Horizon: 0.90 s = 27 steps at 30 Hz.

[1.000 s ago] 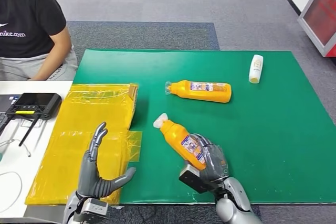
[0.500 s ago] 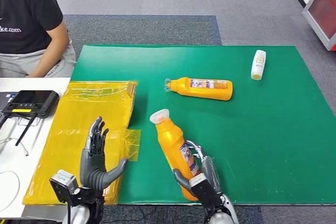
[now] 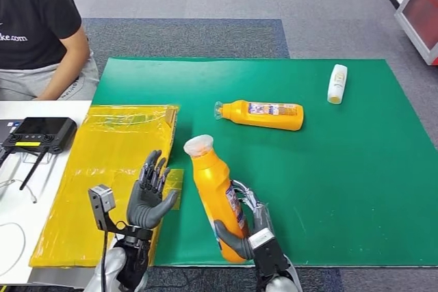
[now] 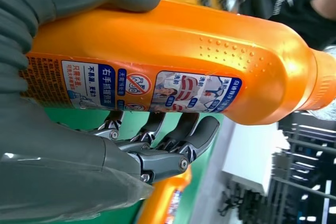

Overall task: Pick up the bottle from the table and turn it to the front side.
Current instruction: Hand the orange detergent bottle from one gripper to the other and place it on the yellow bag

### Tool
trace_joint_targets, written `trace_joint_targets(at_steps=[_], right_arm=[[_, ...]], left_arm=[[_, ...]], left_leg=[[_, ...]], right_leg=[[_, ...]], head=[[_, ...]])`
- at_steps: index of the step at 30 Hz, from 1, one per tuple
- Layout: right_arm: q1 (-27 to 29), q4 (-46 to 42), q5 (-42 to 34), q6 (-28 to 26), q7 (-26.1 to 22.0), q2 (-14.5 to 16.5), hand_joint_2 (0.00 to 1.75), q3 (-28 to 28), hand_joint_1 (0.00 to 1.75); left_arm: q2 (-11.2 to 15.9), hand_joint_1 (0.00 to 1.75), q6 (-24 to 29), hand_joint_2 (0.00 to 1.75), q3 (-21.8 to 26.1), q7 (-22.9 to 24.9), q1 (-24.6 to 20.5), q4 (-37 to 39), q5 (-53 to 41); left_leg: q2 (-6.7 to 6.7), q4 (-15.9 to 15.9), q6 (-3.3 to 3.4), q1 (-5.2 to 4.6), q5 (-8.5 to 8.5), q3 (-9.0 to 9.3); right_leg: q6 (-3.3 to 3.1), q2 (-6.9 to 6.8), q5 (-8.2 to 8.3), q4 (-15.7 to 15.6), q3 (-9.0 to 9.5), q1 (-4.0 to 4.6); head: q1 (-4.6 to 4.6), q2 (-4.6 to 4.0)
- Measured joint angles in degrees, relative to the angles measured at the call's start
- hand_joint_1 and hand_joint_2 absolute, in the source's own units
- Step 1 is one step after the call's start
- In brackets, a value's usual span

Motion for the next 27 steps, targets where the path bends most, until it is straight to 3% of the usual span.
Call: trace_joint_targets(at_steps=[5,12,27], right_arm=[[-1.64,-0.31,0.81,-0.65,-1.26,0.30,1.75,1.63,1.75],[-3.39,0.16,1.07,-1.57,-1.62,0.43,1.75,2.72,1.75],[-5.59,5.90,5.51,-6.77,-3.49,1.75,1.75,2.75,1.75]], left_arm=[[-0.02,0.00,-3.94,1.75,-1.76,0.68,-2.90,3.26,-0.69],[0.93,0.00,-7.77,1.75,-5.95,-3.65,-5.80,4.54,-7.28],[3.01,0.00,-10.55,1.75,-10.10,-3.99,-8.00,4.19,-9.10]], left_leg=[[0.00,0.00,-0.01,0.00,0.02,-0.03],[0.00,0.00,-0.01,-0.01,0.02,-0.10],[0.00,0.01,-0.09,-0.01,0.07,-0.29]], right_leg=[[-0.01,0.00,0.02,0.01,-0.03,0.00],[-0.01,0.00,0.02,0.07,-0.10,-0.01],[-0.02,0.00,0.02,0.24,-0.39,-0.03]], head=[[-0.01,0.00],[-0.01,0.00],[-0.01,0.00]])
